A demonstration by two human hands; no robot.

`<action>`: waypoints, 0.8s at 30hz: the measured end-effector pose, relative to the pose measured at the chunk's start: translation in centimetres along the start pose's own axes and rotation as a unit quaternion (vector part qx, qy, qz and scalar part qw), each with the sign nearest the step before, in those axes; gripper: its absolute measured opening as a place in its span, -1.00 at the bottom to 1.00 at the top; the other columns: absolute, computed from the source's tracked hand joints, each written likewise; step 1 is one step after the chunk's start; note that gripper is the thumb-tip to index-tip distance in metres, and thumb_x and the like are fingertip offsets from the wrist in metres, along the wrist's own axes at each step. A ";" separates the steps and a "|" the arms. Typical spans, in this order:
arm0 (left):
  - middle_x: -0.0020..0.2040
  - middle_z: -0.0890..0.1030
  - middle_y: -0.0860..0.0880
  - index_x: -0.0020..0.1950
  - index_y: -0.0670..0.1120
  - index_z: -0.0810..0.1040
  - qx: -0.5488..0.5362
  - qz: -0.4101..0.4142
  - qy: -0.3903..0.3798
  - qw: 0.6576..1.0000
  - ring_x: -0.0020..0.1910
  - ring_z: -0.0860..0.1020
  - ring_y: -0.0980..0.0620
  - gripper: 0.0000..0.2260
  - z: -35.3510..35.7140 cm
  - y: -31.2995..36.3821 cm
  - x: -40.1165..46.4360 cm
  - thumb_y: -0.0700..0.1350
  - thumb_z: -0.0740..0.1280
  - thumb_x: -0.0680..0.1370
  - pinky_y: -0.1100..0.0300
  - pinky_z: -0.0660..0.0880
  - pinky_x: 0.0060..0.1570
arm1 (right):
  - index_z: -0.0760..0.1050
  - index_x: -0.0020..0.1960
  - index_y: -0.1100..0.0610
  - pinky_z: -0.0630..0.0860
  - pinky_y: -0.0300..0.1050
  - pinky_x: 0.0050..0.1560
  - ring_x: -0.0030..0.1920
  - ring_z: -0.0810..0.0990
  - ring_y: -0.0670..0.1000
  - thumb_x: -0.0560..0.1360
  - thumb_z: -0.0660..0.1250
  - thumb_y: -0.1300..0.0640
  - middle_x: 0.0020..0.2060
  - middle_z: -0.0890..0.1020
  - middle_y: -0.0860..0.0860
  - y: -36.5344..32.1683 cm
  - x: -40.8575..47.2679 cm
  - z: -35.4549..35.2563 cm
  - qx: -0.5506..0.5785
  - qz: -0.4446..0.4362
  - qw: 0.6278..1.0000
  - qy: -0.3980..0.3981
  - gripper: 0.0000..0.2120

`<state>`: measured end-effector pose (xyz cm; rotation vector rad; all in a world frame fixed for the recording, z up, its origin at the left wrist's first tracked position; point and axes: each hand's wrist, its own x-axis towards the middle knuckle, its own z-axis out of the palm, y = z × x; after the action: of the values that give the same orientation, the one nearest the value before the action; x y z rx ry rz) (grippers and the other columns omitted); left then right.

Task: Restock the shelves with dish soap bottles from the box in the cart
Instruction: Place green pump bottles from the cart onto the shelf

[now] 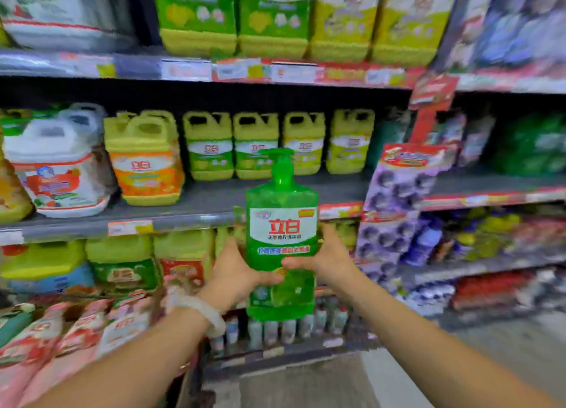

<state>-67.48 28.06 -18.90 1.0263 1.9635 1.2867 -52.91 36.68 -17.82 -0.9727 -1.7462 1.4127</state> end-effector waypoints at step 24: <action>-0.08 0.51 0.07 0.02 -0.04 0.32 -0.027 0.230 -0.267 0.936 -0.02 0.55 0.00 -0.30 57.2 25.0 10.1 -0.11 0.67 0.06 0.13 0.48 0.02 | 0.36 0.14 0.14 0.62 -0.23 -0.13 -0.08 0.63 -0.09 0.19 0.56 0.43 -0.05 0.63 0.00 9.1 3.4 -57.4 -0.046 0.028 0.932 0.359 -0.37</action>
<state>-20.58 70.45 -17.62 1.6697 1.3116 1.1154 -3.89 68.07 -16.30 -1.3813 -1.2383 0.8390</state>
